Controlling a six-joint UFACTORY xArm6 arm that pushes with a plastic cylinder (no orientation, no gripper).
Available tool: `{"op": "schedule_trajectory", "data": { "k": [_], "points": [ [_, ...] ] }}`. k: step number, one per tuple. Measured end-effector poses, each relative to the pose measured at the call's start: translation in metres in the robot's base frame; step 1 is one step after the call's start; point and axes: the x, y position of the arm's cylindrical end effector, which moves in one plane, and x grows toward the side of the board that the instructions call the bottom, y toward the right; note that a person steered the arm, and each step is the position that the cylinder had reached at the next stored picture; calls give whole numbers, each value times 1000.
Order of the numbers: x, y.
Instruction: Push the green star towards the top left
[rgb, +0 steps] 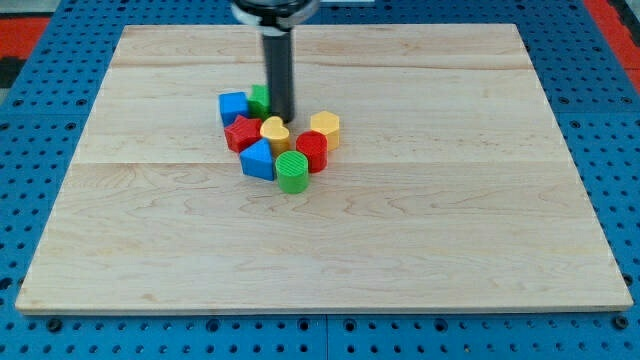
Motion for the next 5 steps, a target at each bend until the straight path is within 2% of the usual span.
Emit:
{"op": "schedule_trajectory", "data": {
  "k": [1,2,4,5],
  "points": [
    [0,-41],
    [-4,-49],
    [-6,-5],
    [-18,-2]
  ]
}}
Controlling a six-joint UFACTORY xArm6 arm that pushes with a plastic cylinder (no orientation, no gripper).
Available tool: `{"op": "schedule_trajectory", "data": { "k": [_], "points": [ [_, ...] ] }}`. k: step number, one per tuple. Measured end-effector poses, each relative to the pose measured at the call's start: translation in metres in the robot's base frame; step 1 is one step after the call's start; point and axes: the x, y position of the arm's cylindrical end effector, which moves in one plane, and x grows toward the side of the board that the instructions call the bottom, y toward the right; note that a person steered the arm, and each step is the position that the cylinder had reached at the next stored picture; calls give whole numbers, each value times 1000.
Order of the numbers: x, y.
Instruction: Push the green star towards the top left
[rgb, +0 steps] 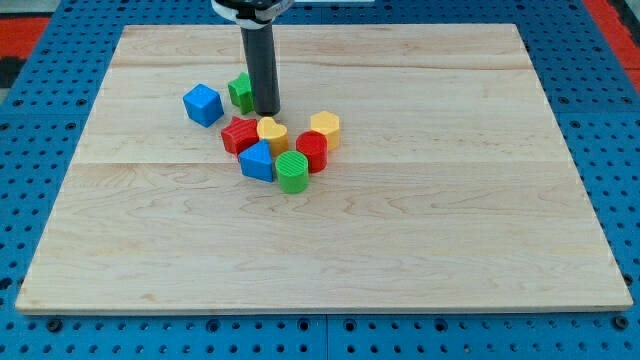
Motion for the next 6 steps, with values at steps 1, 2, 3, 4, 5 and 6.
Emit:
{"op": "schedule_trajectory", "data": {
  "k": [1,2,3,4,5,6],
  "points": [
    [-20,-19],
    [-39,-34],
    [-60,-38],
    [-79,-40],
    [-84,-53],
    [-84,-64]
  ]
}}
